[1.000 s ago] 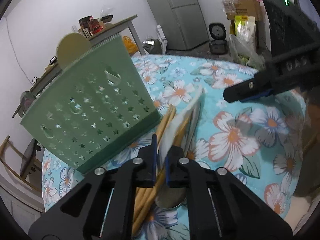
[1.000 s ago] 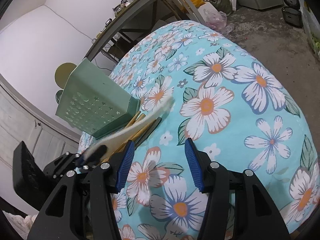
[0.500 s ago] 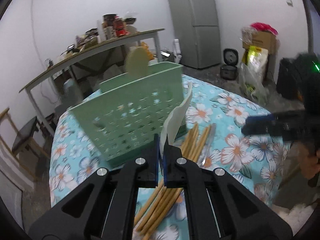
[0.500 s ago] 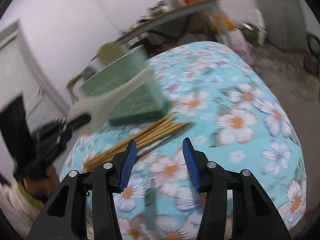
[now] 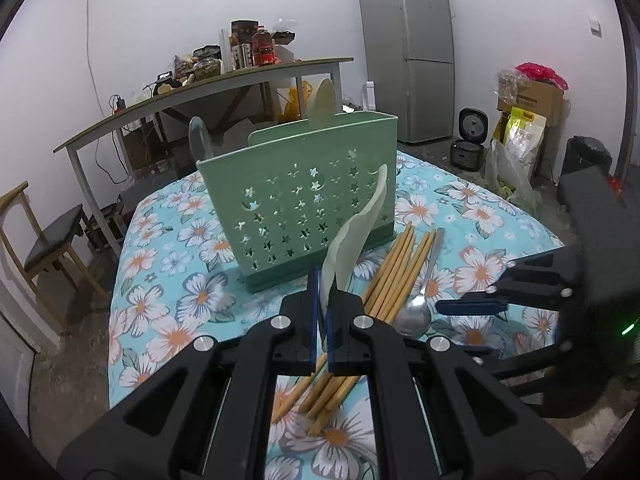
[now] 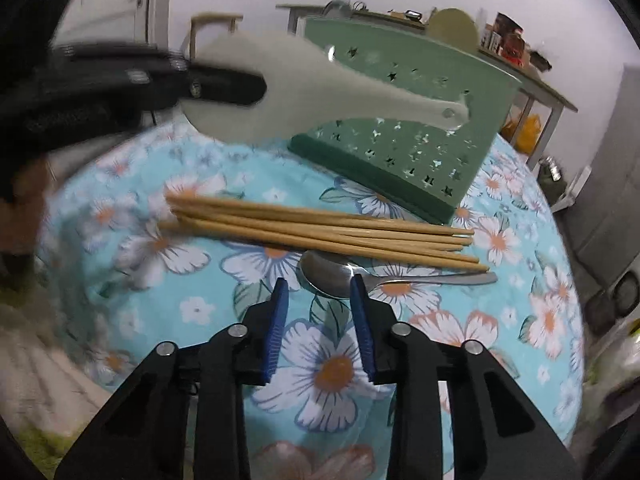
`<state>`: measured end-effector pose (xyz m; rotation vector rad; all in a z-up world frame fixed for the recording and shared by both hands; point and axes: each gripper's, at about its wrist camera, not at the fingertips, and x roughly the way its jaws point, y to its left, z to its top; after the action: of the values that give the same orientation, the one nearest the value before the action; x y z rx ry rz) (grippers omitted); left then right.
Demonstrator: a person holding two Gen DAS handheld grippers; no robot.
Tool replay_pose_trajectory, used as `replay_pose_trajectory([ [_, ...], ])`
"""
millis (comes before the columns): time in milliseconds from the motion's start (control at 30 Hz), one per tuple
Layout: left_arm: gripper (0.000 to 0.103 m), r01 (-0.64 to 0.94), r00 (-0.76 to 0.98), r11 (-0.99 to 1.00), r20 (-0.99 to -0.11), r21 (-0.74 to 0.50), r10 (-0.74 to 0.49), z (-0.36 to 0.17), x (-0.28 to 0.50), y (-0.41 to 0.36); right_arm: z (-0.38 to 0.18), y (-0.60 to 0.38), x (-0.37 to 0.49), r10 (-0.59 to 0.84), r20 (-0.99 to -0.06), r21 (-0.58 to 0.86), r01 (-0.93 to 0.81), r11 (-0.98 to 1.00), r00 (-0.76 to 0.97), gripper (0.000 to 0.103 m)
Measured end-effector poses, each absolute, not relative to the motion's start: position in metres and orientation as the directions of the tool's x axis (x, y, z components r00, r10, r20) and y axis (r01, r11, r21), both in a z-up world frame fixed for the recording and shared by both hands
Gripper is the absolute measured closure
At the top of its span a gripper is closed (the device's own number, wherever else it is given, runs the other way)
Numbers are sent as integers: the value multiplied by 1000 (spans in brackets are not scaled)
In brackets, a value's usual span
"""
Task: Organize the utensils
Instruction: 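Lift the white rice paddle with the left gripper while the right tool moves over the chopsticks, then close the right gripper on the metal spoon while the left gripper carries the paddle toward the holder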
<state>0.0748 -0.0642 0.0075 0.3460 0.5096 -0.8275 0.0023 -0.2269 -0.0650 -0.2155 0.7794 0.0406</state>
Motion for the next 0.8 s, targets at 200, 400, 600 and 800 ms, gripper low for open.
replay_pose_trajectory([
  [200, 100, 766, 568, 637, -551, 82, -612, 5, 74, -57, -78, -208, 15, -175, -690, -345, -107, 932, 702, 79],
  [400, 100, 759, 575, 647, -537, 71, -617, 7, 73, -51, -90, -187, 22, -299, -626, -490, -65, 869, 720, 84],
  [600, 100, 751, 589, 657, -517, 67, -622, 12, 71, -43, -93, -178, 25, -353, -604, -526, -25, 850, 715, 93],
  [800, 100, 740, 608, 669, -491, 66, -624, 22, 68, -33, -76, -184, 14, -337, -605, -483, 5, 876, 721, 96],
])
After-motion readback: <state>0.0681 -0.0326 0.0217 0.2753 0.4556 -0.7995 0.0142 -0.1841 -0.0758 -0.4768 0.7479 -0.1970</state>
